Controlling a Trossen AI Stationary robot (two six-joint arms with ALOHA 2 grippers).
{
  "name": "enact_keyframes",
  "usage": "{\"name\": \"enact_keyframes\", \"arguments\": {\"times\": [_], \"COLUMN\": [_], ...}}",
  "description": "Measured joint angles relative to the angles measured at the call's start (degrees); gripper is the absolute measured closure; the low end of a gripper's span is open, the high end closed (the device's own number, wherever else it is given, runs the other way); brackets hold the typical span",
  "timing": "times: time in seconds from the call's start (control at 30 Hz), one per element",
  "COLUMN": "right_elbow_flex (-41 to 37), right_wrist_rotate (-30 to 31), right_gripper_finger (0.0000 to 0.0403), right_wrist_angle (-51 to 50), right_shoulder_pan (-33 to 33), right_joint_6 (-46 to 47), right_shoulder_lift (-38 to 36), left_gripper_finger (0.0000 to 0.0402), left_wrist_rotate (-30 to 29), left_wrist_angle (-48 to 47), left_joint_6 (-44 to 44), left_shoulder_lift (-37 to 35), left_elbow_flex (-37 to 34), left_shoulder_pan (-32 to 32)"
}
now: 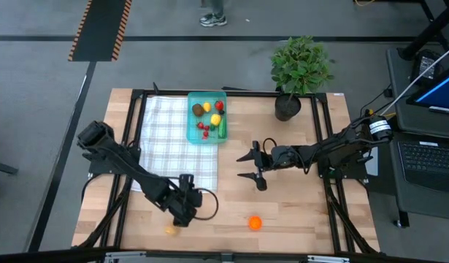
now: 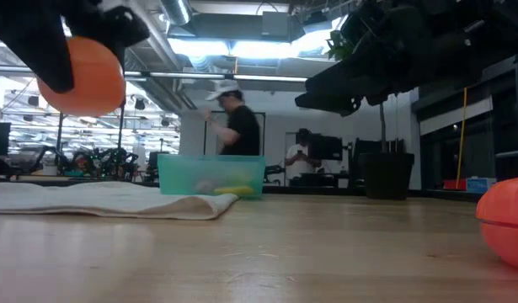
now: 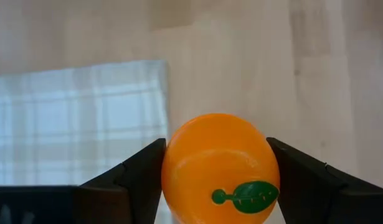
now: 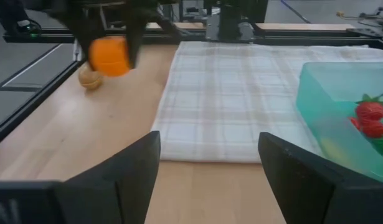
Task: Pick and placing Produce into tupperware
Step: Put the orange into the blue bin
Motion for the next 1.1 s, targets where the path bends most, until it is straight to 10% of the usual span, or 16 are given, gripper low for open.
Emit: {"name": "enact_keyframes", "arguments": {"times": [0.53,1.1], "right_elbow_flex": [-0.02,0.00], "right_wrist_rotate": [-0.19,-1.12], "right_gripper_finger": [0.0130,0.0130], "right_wrist_angle": [4.90,11.26], "right_shoulder_pan": [0.90,1.06], "right_joint_6": [-0.07,2.86], "right_shoulder_lift": [0.00,0.00], "left_gripper_finger": [0.0161,0.0160], "left_wrist_rotate": [-6.95,-10.99], "left_wrist_angle": [20.17,81.34], "left_joint_6": [0.66,21.41], "left_shoulder_lift": [-25.69,-35.87], "left_elbow_flex": [-27.00,-57.17], "left_shoulder_pan": [2.27,6.21]}}
